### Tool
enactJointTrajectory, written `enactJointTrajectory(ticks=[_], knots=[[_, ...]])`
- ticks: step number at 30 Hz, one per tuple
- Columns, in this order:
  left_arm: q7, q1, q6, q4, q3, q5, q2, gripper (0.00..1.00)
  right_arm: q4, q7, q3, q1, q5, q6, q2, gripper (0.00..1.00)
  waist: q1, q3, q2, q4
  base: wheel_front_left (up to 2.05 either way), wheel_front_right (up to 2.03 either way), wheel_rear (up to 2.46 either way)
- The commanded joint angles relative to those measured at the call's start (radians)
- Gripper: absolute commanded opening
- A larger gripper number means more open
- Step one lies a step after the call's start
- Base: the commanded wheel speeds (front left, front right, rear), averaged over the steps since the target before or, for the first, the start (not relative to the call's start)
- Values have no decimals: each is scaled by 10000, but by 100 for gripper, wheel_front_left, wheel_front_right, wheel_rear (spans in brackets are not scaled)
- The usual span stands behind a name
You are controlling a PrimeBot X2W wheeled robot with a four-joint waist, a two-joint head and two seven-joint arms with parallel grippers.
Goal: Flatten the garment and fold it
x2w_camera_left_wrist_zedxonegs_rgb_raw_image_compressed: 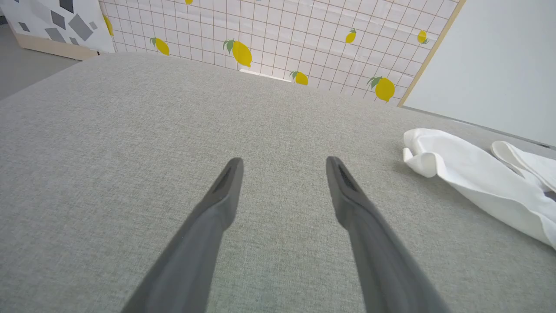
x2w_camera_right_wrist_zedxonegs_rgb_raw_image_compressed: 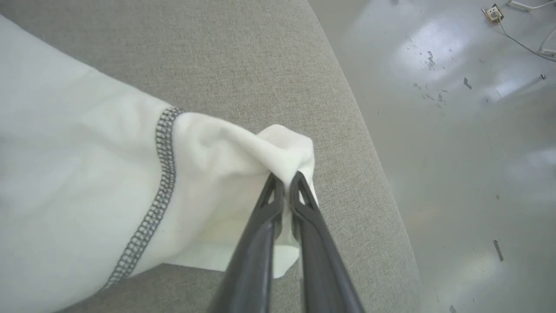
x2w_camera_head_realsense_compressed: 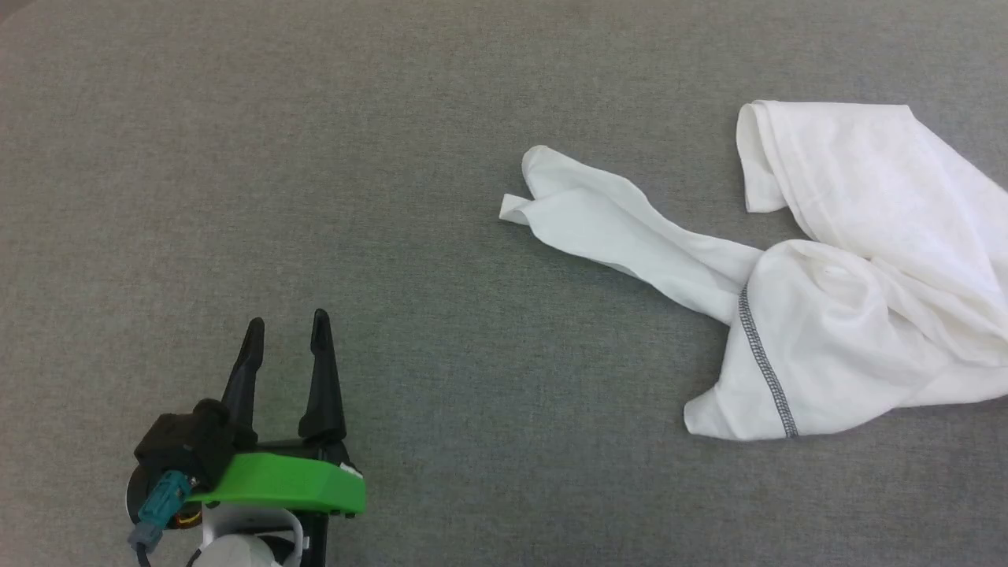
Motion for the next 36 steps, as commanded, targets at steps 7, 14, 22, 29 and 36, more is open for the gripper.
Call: enactJointTrajectory(ticks=[7, 14, 22, 29, 36], knots=[[99, -61, -94, 73, -20, -66, 155, 100, -213, -1835, 1135, -716, 321, -19, 1052, 100, 0, -418, -1, -325, 0, 0, 0], [-17, 140, -335, -117, -180, 47, 273, 100, -2545, -2794, 2652, 215, 892, -19, 2099, 100, 0, -978, -1, -561, 0, 0, 0], [-189, 198, -551, -327, -509, 616, 117, 100, -4009, -4874, 3581, 2272, 1207, -19, 2775, 100, 0, -1205, -1, -660, 0, 0, 0], [665, -919, -1068, -182, -1378, 1260, 328, 100, -3629, -5669, 3991, 2980, 2041, -19, 2782, 100, 0, -1170, -1, -904, 0, 0, 0], [3270, -3967, -2988, 717, -3407, 2252, 638, 100, -4095, -5534, 4078, 2503, 1883, -19, 2784, 100, 0, -508, -1, -998, 0, 0, 0]])
